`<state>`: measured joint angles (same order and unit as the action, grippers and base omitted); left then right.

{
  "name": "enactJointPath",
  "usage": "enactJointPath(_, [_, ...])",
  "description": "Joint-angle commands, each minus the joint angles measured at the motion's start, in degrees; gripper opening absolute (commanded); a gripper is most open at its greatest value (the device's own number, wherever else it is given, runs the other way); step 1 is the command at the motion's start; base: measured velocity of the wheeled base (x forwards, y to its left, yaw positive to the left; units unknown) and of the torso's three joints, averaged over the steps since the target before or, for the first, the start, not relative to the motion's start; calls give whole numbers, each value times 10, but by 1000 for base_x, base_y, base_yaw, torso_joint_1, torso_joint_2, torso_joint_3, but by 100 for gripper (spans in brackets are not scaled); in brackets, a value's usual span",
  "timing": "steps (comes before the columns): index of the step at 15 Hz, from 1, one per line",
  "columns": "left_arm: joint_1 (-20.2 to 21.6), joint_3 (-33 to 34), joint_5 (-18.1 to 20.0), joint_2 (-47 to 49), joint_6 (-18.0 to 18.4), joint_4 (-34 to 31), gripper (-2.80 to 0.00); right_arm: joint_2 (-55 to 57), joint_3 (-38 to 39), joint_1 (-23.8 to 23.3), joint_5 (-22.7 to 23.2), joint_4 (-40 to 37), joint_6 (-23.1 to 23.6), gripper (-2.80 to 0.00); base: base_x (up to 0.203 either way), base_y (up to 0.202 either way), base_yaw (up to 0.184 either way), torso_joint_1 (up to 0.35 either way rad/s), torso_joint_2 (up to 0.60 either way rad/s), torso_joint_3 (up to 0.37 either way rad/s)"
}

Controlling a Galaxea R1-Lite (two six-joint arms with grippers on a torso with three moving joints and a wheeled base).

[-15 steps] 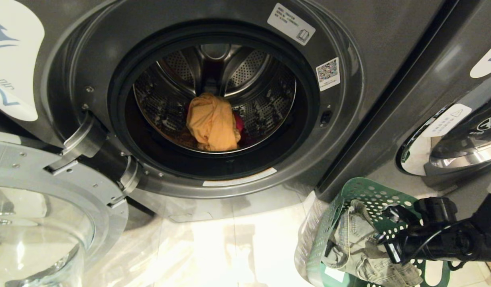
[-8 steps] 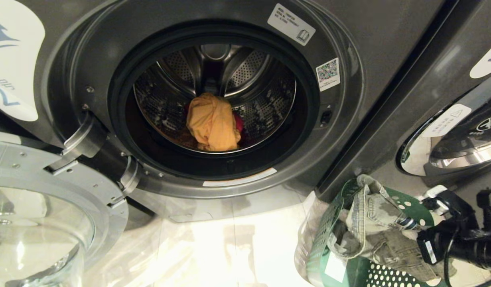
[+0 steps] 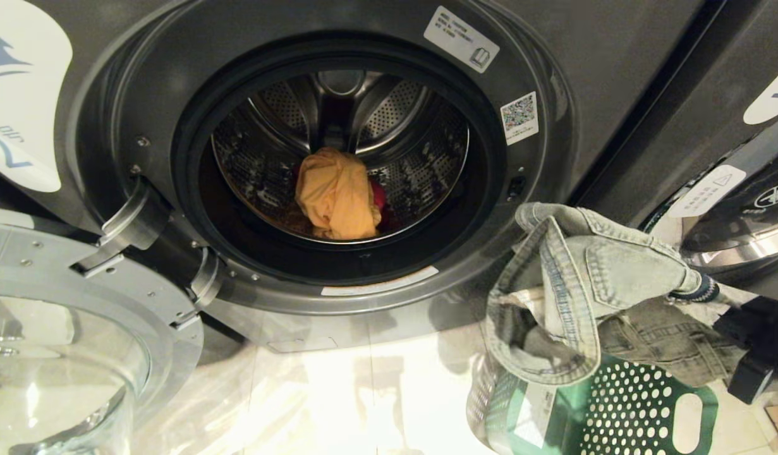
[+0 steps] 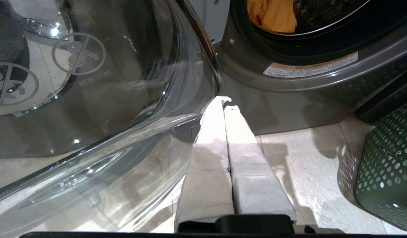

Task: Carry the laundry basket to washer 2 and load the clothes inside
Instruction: Place the clothes into the washing machine

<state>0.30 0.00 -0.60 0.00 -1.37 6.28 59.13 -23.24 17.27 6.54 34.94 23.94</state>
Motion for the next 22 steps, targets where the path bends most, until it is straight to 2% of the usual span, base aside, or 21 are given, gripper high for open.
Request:
enactJointPath(1, [0,23,-1,0,0,0,-280,-15,-19,88,-8,3,1,-280,0,0,0,0,0,0])
enactJointPath(3, [0,23,0,0,0,0,-280,0,-28,174,-39,4,0,-280,0,0,0,0,0,0])
enactJointPath(5, [0,23,0,0,0,0,-280,17,-38,230,-60,5,3,-280,0,0,0,0,0,0])
enactJointPath(10, [0,23,0,0,0,0,-280,32,-69,234,-65,9,16,-280,0,0,0,0,0,0])
enactJointPath(16, [0,23,-1,0,0,0,-280,27,-60,232,-67,15,16,-280,0,0,0,0,0,0])
enactJointPath(22, [0,23,0,0,0,0,-280,21,-53,210,-67,18,16,-280,4,-8,152,3,2,1])
